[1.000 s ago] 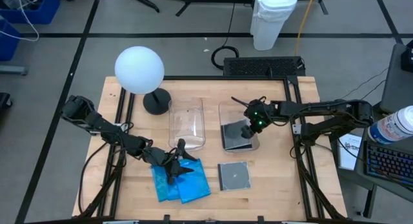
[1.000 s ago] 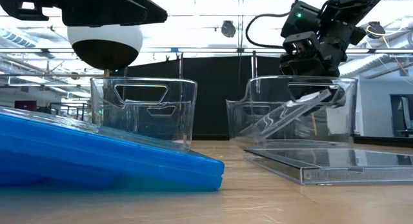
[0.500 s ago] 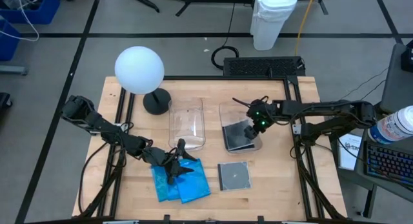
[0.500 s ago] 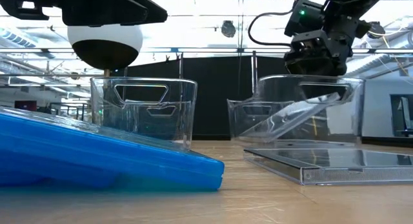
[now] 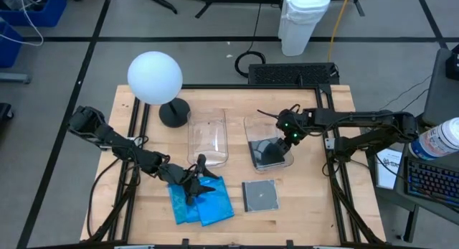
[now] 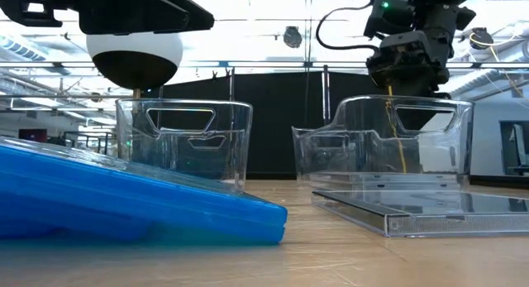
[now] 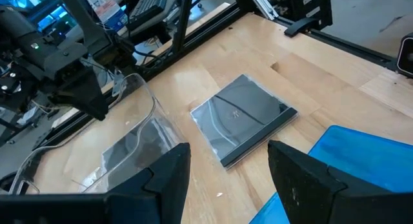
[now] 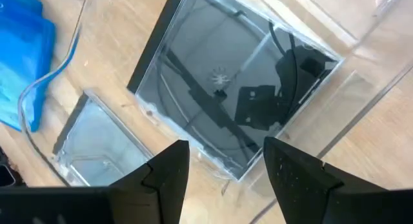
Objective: Pick & place jewel cases by type
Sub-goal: Put the black CD case into the right transparent bin
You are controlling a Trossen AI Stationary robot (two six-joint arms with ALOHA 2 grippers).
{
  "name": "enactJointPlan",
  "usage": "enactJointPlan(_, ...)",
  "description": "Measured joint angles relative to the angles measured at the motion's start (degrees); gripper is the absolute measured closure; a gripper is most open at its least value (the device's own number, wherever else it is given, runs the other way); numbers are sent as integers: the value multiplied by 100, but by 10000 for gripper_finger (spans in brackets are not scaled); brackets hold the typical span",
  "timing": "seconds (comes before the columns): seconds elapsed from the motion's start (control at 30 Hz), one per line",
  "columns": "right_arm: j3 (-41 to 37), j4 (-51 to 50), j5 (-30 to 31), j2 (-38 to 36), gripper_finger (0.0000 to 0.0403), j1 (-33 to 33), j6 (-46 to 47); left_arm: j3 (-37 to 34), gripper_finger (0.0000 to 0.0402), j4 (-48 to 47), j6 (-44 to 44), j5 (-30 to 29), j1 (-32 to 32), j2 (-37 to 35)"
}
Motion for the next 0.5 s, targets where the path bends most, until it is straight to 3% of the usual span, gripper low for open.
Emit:
enactJointPlan(0.17, 199, -35, 0, -42, 211, 88, -251, 0, 190, -2, -7, 0, 0, 0)
enactJointPlan(0.33, 659, 53, 98, -262, 211, 260, -1063, 0, 190, -195, -9, -51, -4, 0)
enactJointPlan(0.5, 1120, 185, 904, -699, 218, 612, -2235, 4, 190, -595, -70, -721, -139, -74)
